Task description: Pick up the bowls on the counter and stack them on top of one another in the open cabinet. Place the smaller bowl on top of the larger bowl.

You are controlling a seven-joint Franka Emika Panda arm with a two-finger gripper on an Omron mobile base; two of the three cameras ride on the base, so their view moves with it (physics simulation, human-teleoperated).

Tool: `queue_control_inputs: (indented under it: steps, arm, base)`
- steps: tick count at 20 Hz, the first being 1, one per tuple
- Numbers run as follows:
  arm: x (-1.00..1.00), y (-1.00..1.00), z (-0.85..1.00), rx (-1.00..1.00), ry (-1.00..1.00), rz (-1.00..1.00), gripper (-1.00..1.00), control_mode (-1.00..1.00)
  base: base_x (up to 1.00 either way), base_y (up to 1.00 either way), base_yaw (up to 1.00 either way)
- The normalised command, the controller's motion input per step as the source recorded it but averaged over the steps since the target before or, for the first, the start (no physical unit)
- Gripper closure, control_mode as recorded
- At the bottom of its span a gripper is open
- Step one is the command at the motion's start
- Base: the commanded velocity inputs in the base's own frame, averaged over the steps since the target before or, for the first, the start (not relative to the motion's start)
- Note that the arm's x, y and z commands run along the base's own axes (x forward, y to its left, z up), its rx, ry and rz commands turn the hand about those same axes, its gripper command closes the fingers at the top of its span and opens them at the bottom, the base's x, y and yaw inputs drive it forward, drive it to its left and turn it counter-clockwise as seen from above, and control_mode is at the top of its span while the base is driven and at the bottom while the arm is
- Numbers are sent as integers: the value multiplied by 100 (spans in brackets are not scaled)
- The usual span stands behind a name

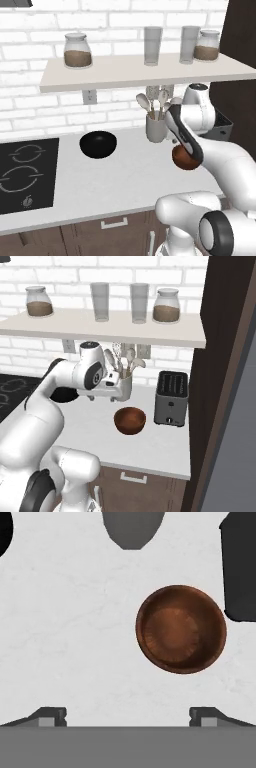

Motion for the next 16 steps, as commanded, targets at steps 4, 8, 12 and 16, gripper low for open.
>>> queue_control_inputs:
  steps: [4, 8, 12, 16]
  arm:
    - [7, 0, -66, -9, 0, 0, -100, -100]
    - [2, 0, -37, -2, 5, 0, -100, -100]
    - [27, 0, -40, -7, 1, 0, -100, -100]
    - [40, -2, -35, -3, 0, 0, -100, -100]
  base:
    - [0, 0, 0]
    - [0, 0, 0]
    - [0, 0, 0]
    - [0, 0, 0]
